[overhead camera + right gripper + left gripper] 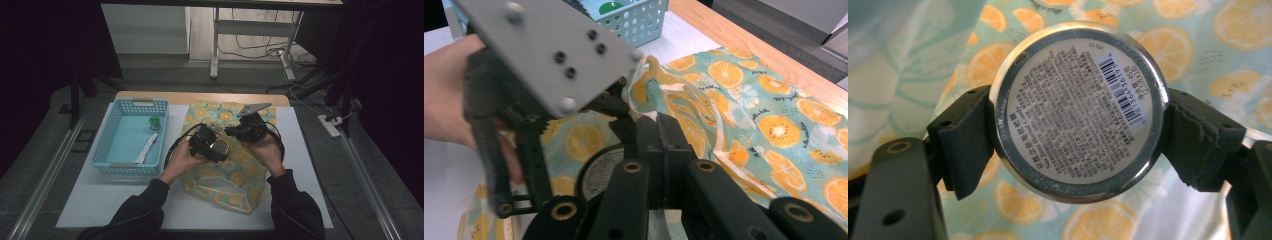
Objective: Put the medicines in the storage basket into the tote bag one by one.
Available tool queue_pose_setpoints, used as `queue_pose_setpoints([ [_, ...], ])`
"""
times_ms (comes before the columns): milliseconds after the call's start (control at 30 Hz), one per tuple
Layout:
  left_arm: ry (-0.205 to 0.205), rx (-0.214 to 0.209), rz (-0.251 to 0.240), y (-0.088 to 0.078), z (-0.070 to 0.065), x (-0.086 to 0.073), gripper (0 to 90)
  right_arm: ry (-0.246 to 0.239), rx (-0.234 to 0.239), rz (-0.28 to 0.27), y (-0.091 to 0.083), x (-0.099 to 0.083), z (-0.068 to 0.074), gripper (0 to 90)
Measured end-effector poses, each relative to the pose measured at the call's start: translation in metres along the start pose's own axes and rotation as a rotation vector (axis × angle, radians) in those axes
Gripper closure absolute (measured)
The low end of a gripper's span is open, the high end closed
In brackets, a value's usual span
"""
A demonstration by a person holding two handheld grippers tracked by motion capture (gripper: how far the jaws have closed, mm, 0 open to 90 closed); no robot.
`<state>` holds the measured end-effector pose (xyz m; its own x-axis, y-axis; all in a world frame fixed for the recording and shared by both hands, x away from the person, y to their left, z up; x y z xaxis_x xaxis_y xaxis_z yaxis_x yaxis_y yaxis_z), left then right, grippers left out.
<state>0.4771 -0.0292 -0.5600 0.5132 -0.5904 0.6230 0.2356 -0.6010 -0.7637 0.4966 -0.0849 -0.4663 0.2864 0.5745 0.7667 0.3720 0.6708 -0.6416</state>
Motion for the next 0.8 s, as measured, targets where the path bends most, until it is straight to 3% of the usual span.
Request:
queue_pose_setpoints([
  [333,-0.046,0.026,-0.012,0.015,0.014,0.003,20.1,0.004,-0.003,0.017,0.005,-0.005,-0.003,90.0],
  [600,-0.054,0.046,-0.008,0.026,0.023,0.0,20.0,0.013,-0.005,0.028,0.009,-0.009,-0.006,90.0],
  [800,-0.057,0.027,-0.026,0.029,0.022,0.001,18.2,0.014,-0.005,0.03,0.009,-0.009,-0.007,90.0],
])
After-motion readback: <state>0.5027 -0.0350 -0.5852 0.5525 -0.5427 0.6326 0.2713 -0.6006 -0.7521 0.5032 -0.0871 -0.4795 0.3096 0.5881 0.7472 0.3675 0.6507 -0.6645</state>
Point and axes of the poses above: each handheld gripper's, and its own axes: y roughly forward along the jaws, x roughly out of its top, z roughly to its left, the point moved 10 cm from there along y, roughly forward along the jaws, and after that the axes turned 1 degree about -x, right-handed, at the moved point
